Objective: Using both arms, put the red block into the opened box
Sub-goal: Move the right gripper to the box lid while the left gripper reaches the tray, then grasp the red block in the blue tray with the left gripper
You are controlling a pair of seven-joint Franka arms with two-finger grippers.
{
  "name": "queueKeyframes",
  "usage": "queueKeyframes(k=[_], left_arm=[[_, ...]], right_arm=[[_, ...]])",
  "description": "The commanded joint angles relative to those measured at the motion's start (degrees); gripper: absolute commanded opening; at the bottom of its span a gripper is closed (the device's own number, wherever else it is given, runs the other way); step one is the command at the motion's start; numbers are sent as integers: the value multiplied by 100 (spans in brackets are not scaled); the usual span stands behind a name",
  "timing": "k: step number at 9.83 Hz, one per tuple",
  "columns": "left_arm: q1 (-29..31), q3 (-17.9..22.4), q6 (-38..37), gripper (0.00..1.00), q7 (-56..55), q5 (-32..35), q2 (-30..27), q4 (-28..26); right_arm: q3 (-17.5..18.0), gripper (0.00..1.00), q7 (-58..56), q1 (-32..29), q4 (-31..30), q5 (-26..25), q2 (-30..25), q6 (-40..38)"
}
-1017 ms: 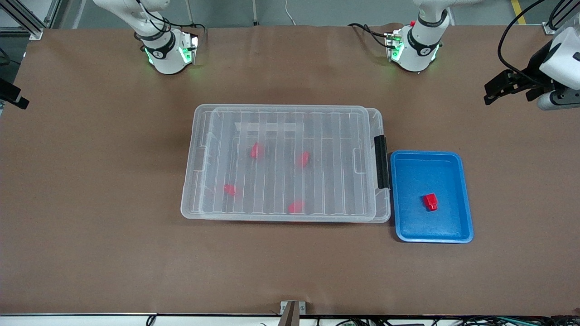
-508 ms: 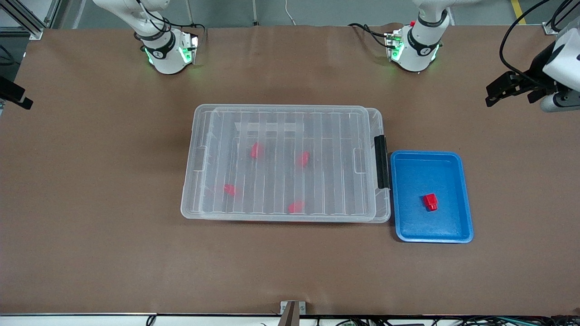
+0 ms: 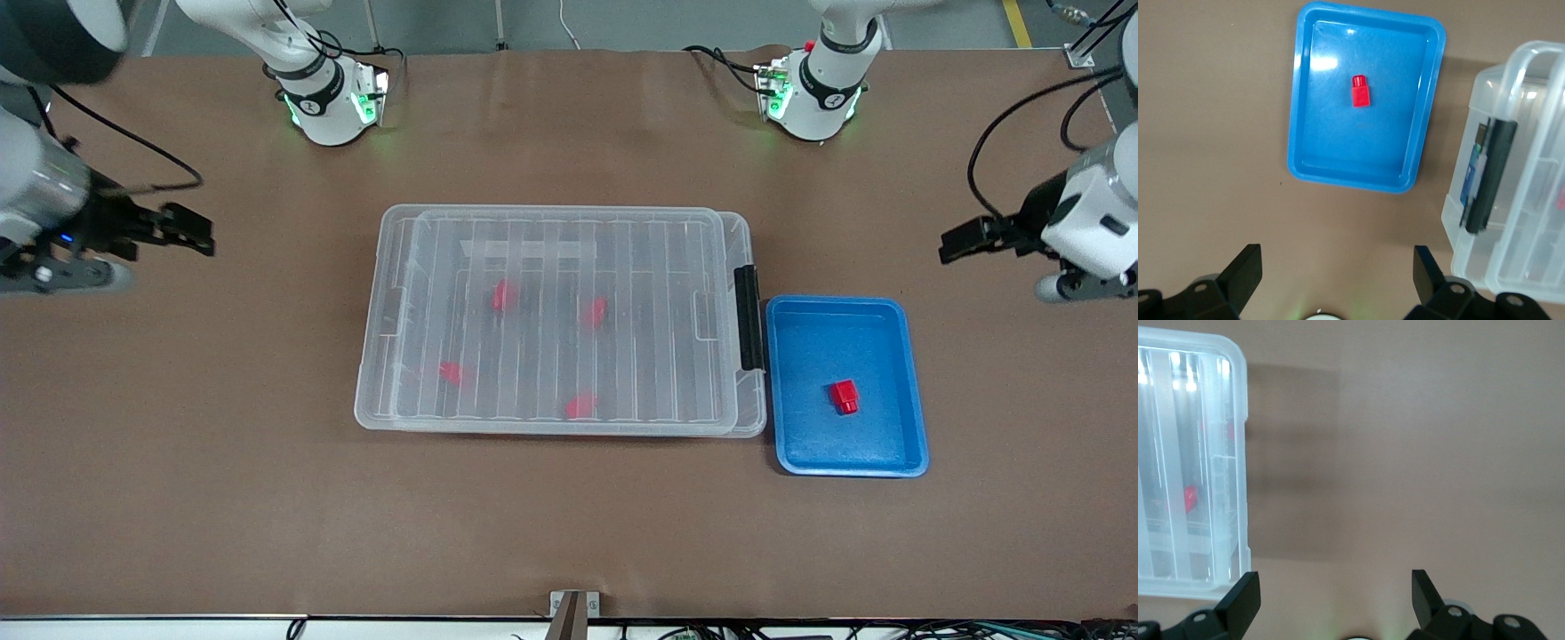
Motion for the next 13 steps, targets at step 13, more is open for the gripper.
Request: queueKeyframes(k=[13], left_arm=[[151, 9, 4786, 61, -921, 216, 2945, -1516]], right_arm=[[62, 100, 799, 994, -2326, -119, 776, 3768]])
